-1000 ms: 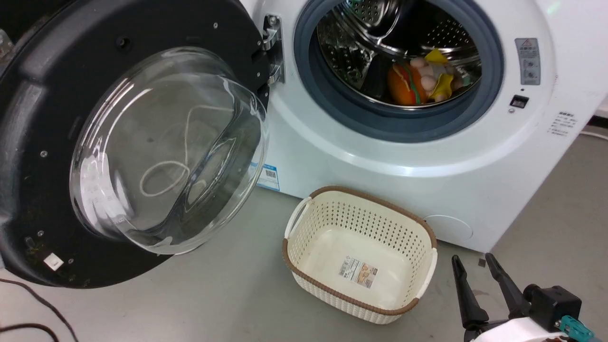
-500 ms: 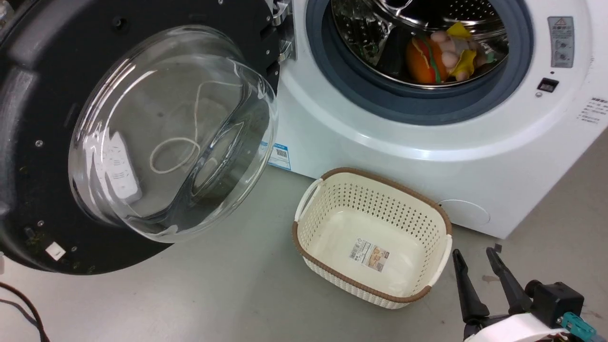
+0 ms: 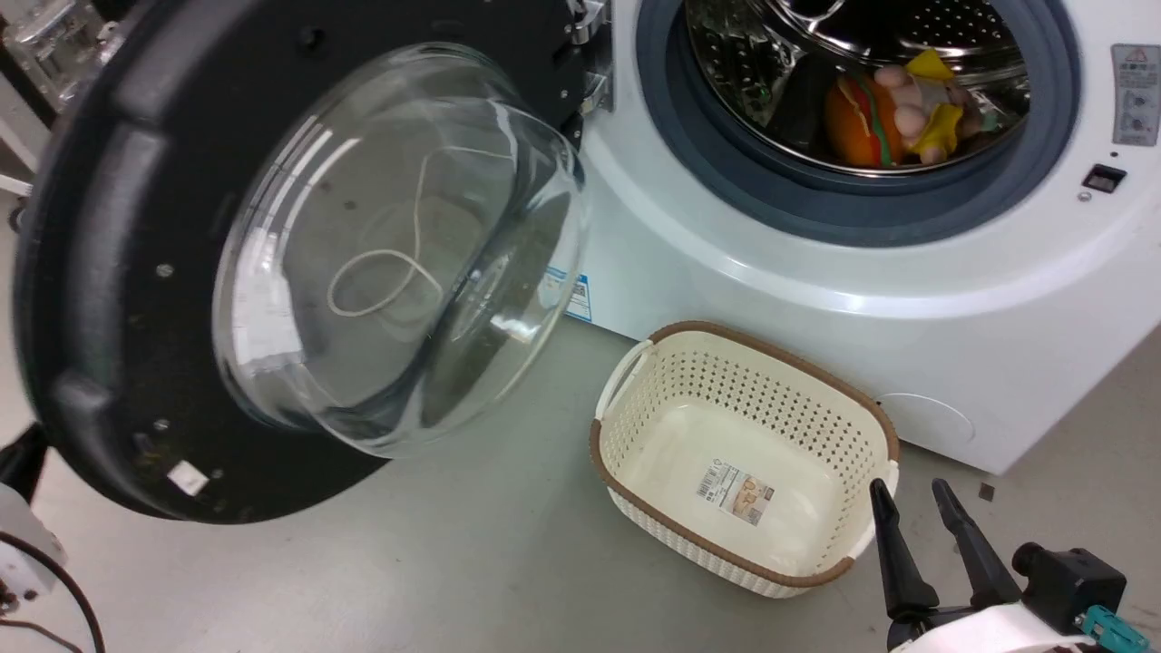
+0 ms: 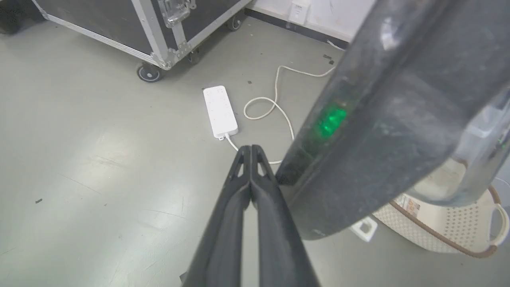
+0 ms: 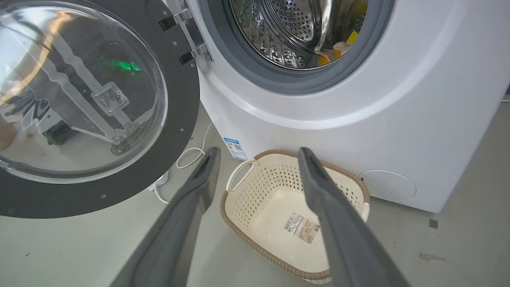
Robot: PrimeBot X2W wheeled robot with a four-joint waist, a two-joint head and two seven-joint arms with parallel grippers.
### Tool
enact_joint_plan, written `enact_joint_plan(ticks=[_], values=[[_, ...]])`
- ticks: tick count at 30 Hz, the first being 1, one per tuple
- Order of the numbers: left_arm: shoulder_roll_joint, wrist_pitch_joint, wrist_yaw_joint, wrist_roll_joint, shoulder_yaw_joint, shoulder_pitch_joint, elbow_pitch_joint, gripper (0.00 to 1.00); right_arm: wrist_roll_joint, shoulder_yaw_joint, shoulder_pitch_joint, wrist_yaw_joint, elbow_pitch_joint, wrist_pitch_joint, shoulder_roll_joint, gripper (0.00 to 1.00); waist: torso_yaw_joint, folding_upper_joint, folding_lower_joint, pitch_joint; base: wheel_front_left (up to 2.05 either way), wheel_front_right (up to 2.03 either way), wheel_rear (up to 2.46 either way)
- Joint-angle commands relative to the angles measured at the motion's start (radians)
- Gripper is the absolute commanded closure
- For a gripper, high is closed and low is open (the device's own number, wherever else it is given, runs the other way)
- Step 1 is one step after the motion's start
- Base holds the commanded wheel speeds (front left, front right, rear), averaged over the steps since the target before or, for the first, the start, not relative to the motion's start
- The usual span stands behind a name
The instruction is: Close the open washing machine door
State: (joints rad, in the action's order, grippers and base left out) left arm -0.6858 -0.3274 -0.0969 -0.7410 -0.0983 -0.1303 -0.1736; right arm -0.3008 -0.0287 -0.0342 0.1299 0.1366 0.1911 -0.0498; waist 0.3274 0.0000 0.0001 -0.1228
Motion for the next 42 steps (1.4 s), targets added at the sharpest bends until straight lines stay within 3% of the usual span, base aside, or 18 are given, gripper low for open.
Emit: enact_joint_plan(ticks=[1,11,13,24,33,42], values=[[-0.038,-0.013,-0.009,-0.050,0.038,0.024,0.034,1.00,-0.018,-0.001,0.014,0.001,0.009,0.013,0.000,0.00,0.012,0.0000,-0.0001,0.004,0.00,0.00,0.00],[-0.182,-0.021,-0.018,-0.212,0.244,0.083,0.204,1.00,-0.061,0.013,0.023,0.001,0.041,0.038,0.000,0.00,0.038,0.0000,-0.0001,0.015,0.00,0.00,0.00],[-0.218,-0.033,-0.021,-0.245,0.323,0.079,0.268,1.00,-0.072,0.024,0.025,0.001,0.048,0.045,0.000,0.00,0.038,0.0000,-0.0001,0.018,0.00,0.00,0.00],[-0.270,-0.024,-0.032,-0.311,0.586,-0.018,0.465,1.00,-0.117,0.060,0.016,0.001,0.049,0.066,0.000,0.00,-0.002,0.0000,-0.0001,0.023,0.00,0.00,0.00],[-0.169,0.110,-0.034,-0.294,0.768,-0.152,0.506,1.00,-0.140,0.079,0.014,0.001,0.036,0.071,0.000,0.00,-0.086,0.0000,-0.0001,0.018,0.00,0.00,0.00],[-0.019,0.259,-0.034,-0.265,0.911,-0.319,0.353,1.00,-0.137,0.085,0.019,0.001,0.021,0.071,0.000,0.00,-0.202,0.0000,-0.0001,0.004,0.00,0.00,0.00]])
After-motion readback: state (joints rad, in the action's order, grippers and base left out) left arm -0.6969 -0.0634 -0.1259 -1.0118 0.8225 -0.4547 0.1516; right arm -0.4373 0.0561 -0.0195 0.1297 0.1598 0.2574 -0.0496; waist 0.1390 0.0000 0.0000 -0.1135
